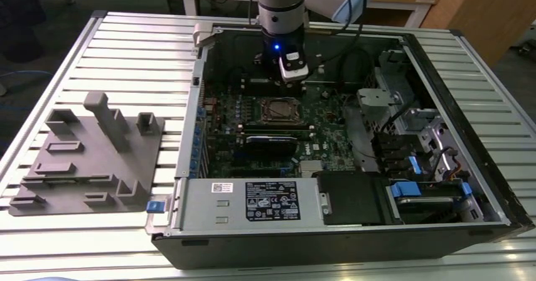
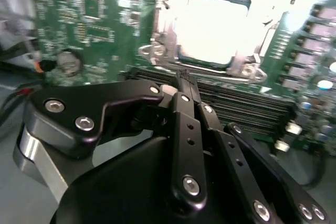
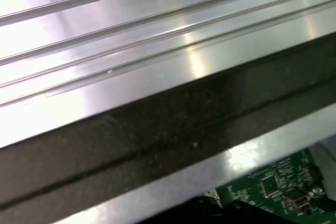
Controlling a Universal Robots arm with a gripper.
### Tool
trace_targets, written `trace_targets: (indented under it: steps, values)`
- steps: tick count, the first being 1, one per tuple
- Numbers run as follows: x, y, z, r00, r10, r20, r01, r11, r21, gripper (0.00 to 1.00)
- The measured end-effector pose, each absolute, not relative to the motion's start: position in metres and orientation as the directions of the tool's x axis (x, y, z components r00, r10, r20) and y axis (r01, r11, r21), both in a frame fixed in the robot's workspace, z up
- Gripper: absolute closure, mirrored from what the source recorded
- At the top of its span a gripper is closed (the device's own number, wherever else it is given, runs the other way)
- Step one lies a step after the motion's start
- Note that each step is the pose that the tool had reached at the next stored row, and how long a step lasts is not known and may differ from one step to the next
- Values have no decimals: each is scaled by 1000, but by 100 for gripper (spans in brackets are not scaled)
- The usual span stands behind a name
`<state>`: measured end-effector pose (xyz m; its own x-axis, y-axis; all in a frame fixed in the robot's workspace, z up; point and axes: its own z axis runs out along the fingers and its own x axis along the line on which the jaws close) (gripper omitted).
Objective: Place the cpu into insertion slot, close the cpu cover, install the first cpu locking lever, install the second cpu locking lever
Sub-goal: 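Install the first cpu locking lever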
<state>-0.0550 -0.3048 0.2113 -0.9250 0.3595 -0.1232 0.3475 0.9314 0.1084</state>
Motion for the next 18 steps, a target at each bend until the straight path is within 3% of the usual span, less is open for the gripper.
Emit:
trace_targets:
  steps: [4, 18]
  values:
    - [-54, -305, 211, -931, 359, -61, 354, 932, 78, 89]
    - [-54, -305, 216, -933, 354, -55, 350, 934, 74, 89]
